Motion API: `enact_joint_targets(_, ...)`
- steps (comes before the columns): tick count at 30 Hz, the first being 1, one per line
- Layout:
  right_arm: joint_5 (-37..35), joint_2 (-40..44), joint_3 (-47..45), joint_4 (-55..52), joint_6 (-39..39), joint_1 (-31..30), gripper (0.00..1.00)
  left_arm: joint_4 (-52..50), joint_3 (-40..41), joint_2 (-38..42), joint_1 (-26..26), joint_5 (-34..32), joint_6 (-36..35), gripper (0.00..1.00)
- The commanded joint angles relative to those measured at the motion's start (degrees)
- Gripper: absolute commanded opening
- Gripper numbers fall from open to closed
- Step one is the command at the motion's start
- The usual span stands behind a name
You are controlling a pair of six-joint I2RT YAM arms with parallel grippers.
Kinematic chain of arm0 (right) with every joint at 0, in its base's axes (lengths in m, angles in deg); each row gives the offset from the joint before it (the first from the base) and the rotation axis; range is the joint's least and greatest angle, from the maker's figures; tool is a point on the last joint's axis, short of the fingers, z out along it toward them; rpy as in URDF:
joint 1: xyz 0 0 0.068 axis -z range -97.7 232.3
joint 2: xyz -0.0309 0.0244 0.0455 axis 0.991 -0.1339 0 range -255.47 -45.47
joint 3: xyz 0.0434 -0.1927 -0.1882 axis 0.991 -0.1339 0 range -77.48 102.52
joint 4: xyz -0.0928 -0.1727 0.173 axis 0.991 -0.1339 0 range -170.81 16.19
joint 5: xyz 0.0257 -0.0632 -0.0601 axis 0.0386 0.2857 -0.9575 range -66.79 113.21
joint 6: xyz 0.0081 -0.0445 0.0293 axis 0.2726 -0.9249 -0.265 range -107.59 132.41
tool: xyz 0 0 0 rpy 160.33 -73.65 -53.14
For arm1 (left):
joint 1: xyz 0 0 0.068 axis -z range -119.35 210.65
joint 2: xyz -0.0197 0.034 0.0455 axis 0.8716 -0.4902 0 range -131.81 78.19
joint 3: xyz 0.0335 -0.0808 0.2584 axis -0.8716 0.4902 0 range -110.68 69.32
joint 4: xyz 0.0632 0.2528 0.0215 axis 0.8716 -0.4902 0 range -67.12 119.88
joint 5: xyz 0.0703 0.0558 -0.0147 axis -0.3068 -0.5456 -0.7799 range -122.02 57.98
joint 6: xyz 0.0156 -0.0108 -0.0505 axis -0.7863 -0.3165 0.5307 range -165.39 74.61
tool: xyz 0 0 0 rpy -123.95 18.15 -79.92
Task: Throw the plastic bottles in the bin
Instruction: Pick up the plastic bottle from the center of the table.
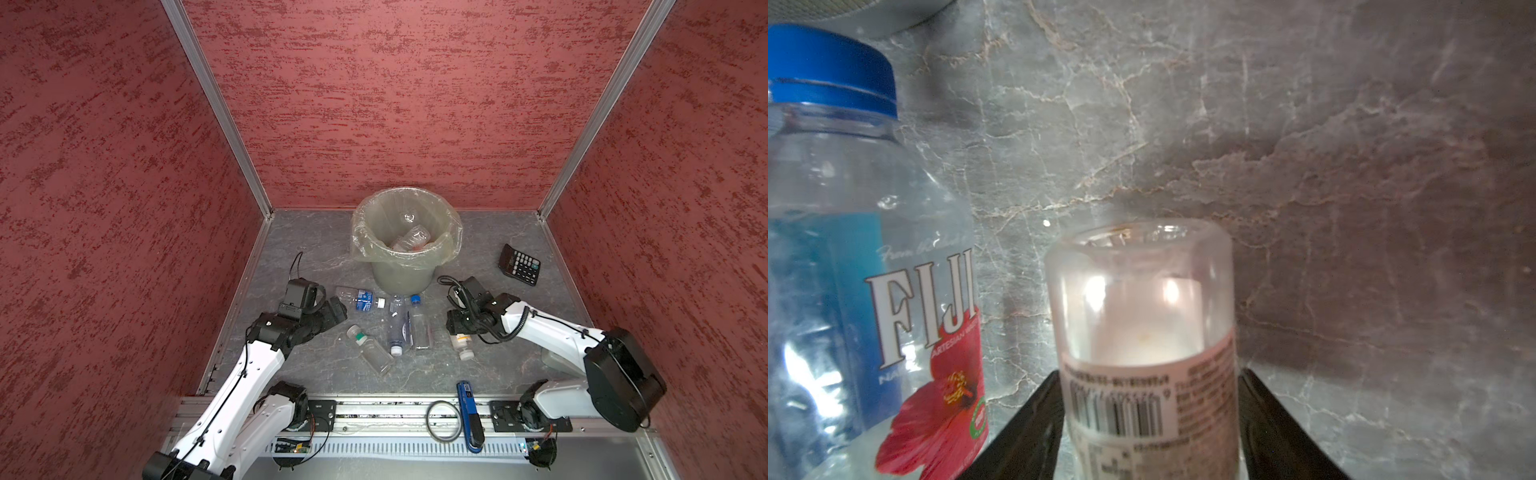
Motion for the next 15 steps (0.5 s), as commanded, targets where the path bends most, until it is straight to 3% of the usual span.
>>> enact_joint_targets(1,-0.9,-1.4,1.1,1.8,-0.6,-0.4,0.63,1.7,0.9,0.6,-0.4,0.7,0.7,0.99)
enact_joint_targets(9,-2.6,-0.2,1.1,0.6,-0.1,-0.5,0.52,1.4,0.9,1.4,-0.5,0.6,1.3,1.00)
enact_joint_targets(15,-5.2,9.8,1.4,-2.4,1.0,-0.5,0.44,3.1,1.8,0.9,-0.3,2.5,1.7,0.99)
